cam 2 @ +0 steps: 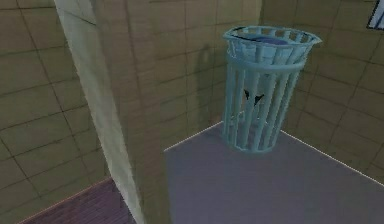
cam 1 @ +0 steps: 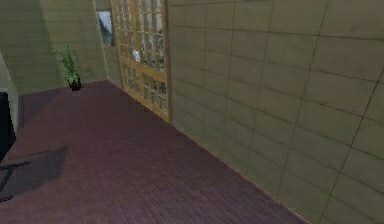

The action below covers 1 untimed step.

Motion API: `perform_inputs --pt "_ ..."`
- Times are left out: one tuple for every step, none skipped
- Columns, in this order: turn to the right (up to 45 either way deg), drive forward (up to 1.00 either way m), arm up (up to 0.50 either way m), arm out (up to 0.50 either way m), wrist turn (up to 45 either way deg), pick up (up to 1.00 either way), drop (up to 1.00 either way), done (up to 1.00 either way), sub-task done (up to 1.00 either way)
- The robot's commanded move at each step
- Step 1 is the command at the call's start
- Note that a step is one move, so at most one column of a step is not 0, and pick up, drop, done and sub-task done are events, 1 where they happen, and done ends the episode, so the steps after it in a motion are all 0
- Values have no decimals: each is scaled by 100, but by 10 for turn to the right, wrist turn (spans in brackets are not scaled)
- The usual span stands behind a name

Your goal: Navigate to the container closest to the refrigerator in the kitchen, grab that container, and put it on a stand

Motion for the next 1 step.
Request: perform_inputs --pt "90 0 0 0 0 0 0 0 0"
